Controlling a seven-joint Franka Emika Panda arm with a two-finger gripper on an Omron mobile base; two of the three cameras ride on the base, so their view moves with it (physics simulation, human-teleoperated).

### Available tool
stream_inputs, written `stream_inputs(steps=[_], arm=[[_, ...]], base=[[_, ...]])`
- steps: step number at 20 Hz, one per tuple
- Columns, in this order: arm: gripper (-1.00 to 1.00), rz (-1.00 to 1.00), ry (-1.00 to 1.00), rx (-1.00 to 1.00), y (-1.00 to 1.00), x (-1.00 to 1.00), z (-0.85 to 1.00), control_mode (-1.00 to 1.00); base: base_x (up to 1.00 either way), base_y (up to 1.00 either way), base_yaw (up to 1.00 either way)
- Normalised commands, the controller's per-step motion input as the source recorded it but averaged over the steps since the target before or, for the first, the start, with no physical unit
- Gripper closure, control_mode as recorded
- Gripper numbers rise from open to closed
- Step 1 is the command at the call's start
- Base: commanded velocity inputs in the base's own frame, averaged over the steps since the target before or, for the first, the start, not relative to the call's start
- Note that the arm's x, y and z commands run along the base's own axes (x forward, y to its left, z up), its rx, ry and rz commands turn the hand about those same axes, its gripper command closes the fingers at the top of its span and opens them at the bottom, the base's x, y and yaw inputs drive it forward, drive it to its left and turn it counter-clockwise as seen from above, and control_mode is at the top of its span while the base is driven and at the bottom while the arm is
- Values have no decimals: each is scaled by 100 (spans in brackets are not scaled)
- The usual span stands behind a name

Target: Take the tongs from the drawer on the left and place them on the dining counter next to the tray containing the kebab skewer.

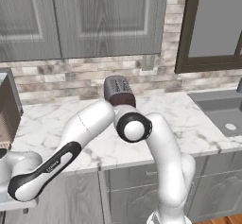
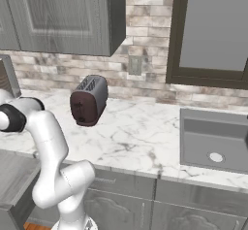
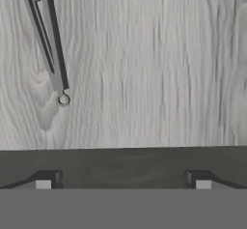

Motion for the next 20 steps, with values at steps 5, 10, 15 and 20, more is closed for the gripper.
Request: stream_inputs(steps=[5,10,15,20], arm=[[-100,2,0,0,11,22,-26,-100],[-100,0,0,0,0,7,-35,-100],[-100,0,0,0,2,1,-40,-100],[-100,0,0,0,6,0,-34,-100]], base=[[0,0,0],[0,0,0],[0,0,0],[0,0,0]])
